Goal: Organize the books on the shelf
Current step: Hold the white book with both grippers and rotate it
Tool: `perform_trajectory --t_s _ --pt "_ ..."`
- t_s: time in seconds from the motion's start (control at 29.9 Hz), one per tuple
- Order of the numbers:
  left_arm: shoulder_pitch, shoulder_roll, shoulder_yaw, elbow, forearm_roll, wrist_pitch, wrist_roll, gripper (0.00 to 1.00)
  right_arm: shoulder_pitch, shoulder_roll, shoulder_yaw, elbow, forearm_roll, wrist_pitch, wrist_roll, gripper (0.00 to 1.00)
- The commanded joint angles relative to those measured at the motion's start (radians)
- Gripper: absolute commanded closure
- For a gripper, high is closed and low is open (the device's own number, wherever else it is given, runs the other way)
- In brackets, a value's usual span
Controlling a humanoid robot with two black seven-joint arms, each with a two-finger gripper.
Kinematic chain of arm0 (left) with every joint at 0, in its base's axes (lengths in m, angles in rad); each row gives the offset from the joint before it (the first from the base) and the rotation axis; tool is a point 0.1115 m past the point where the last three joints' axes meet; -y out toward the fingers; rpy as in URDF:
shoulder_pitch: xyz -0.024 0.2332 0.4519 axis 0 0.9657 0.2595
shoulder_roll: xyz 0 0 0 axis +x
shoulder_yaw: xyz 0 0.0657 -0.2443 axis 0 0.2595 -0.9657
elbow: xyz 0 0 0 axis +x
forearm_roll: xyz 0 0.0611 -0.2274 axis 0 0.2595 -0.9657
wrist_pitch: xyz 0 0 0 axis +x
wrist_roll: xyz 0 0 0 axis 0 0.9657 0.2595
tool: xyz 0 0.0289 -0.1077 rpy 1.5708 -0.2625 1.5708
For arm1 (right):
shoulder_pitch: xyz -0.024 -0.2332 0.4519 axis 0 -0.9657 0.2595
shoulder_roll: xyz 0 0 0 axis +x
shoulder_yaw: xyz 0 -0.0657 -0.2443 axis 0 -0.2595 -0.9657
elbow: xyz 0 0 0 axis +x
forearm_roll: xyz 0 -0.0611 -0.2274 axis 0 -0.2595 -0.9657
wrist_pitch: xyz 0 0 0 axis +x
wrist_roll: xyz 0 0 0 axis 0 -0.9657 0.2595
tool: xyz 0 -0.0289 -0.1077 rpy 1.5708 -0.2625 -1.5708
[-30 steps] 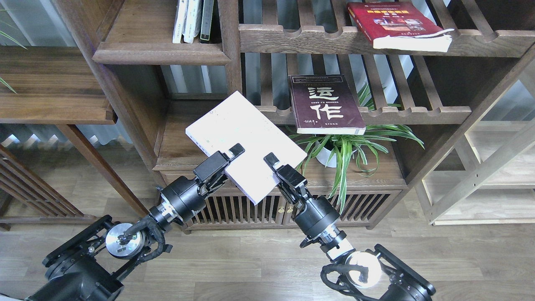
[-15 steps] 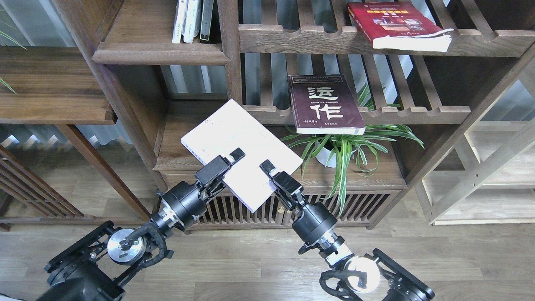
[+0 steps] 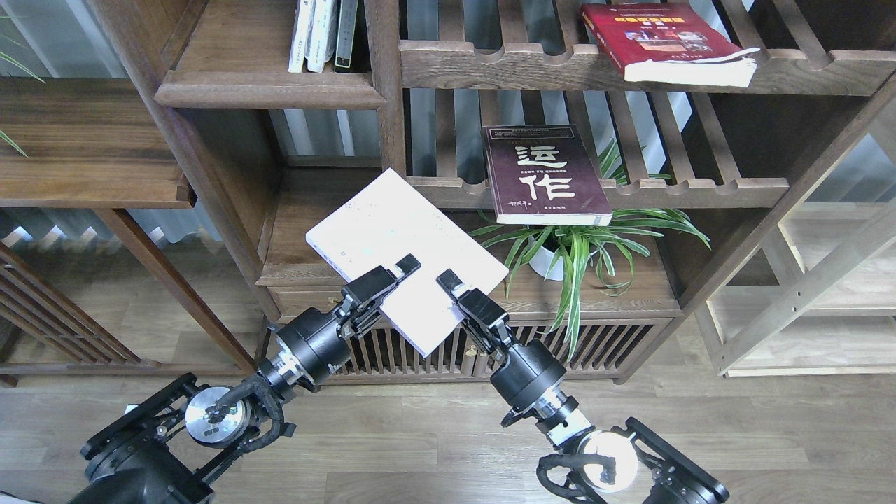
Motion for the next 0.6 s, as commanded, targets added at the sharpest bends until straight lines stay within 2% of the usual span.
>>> perform_trajectory --t_s 0.0,0.03,0.27,0.4,0.57 --pt "0.009 0.004 -0.001 0.001 0.000 0.000 0.002 0.65 0.000 0.000 0.003 -0.001 0.001 0.000 0.001 0.98" --pt "0.011 0.004 -0.001 0.001 0.000 0.000 0.002 0.69 0.000 0.000 0.003 -0.001 0.001 0.000 0.001 0.98" --pt "0.015 0.009 -0.004 -0.001 0.000 0.000 -0.001 0.78 -0.002 0.000 0.009 -0.004 0.000 0.000 0.003 0.98" --pt "0.017 0.009 -0.010 -0.001 0.000 0.000 -0.004 0.88 -0.002 0.000 0.012 -0.009 0.000 0.000 0.003 0.97" --pt "0.021 0.009 -0.017 -0.001 -0.008 0.000 -0.007 0.91 -0.002 0.000 0.012 -0.015 0.001 0.000 0.004 0.97"
